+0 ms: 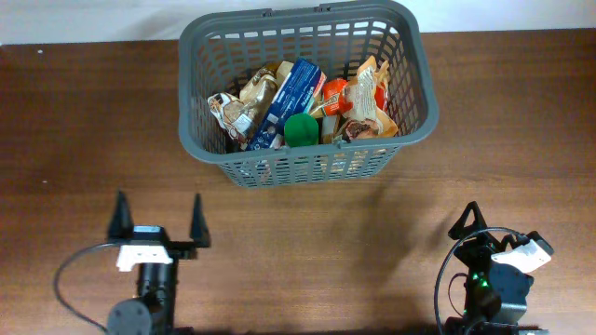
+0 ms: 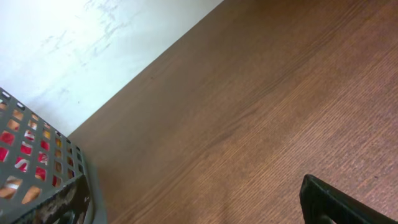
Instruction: Pack container
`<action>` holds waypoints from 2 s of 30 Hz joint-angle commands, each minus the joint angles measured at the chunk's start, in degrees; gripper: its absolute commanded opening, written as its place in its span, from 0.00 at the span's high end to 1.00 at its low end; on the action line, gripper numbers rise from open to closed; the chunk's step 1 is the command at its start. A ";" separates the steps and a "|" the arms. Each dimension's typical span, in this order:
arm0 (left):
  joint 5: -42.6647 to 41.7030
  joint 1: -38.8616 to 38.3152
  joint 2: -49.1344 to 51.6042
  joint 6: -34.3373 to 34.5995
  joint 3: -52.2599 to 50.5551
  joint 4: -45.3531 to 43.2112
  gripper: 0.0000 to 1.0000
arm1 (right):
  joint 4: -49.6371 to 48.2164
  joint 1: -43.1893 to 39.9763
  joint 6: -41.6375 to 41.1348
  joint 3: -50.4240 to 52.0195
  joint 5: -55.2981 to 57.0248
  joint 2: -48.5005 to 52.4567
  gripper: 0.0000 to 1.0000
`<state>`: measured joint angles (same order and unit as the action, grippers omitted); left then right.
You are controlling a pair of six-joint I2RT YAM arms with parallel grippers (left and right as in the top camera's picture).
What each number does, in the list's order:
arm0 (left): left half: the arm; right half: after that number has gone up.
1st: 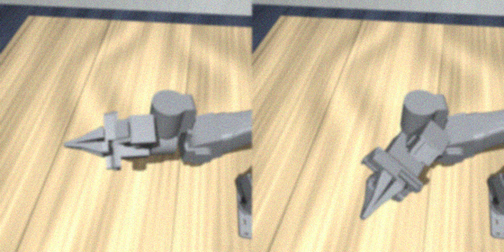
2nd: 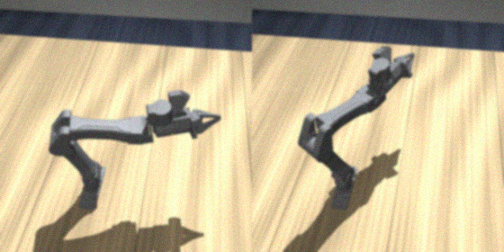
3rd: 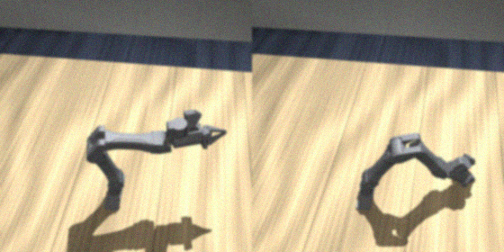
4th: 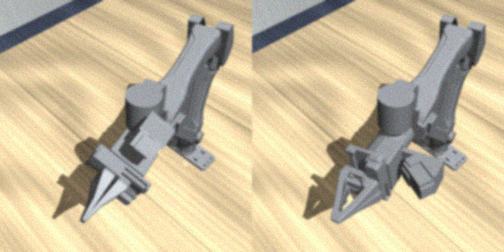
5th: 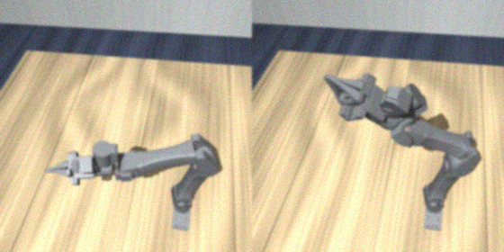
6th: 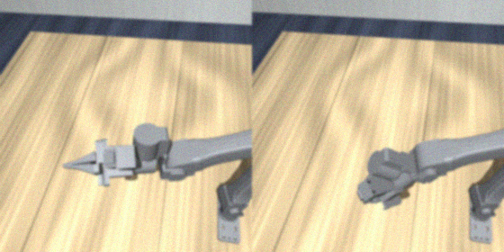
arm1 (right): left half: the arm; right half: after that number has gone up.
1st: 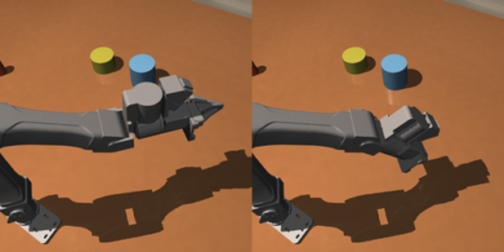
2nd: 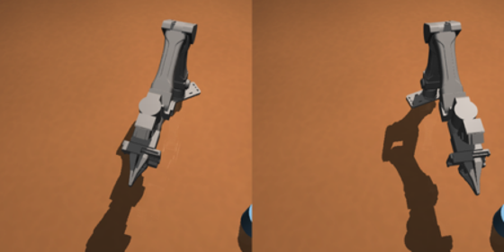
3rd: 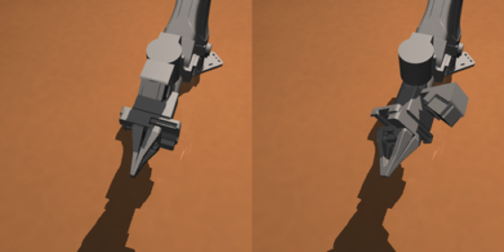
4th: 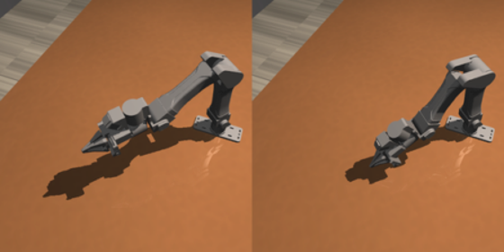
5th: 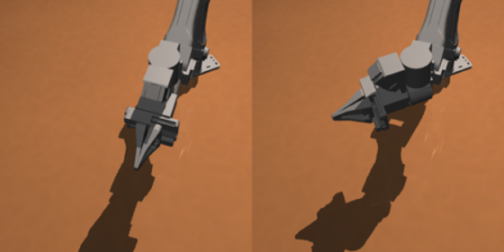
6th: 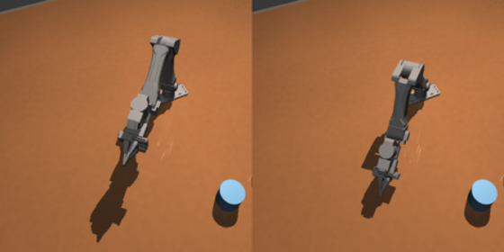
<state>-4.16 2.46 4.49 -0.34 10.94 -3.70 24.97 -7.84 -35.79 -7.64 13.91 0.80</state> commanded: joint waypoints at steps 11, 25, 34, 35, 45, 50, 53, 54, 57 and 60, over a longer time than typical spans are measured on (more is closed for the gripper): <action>-1.01 -3.96 -4.20 0.15 -10.45 3.58 0.01 | 0.04 0.33 0.13 0.39 0.07 -0.61 0.01; -0.81 -3.96 -4.15 0.15 -10.43 7.85 0.01 | 0.04 0.33 0.13 0.39 0.07 -0.61 0.01; -0.81 -3.96 -4.15 0.15 -10.43 7.85 0.01 | 0.04 0.33 0.13 0.39 0.07 -0.61 0.01; -0.81 -3.96 -4.15 0.15 -10.43 7.85 0.01 | 0.04 0.33 0.13 0.39 0.07 -0.61 0.01; -0.81 -3.96 -4.15 0.15 -10.43 7.85 0.01 | 0.04 0.33 0.13 0.39 0.07 -0.61 0.01; -0.81 -3.96 -4.15 0.15 -10.43 7.85 0.01 | 0.04 0.33 0.13 0.39 0.07 -0.61 0.01; -0.81 -3.96 -4.15 0.15 -10.43 7.85 0.01 | 0.04 0.33 0.13 0.39 0.07 -0.61 0.01; -0.81 -3.96 -4.15 0.15 -10.43 7.85 0.01 | 0.04 0.33 0.13 0.39 0.07 -0.61 0.01; -0.81 -3.96 -4.15 0.15 -10.43 7.85 0.01 | 0.04 0.33 0.13 0.39 0.07 -0.61 0.01; -0.81 -3.96 -4.15 0.15 -10.43 7.85 0.01 | 0.04 0.33 0.13 0.39 0.07 -0.61 0.01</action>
<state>-4.54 -1.23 0.84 -0.34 0.82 4.01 24.97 -7.84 -35.79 -7.64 13.91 0.80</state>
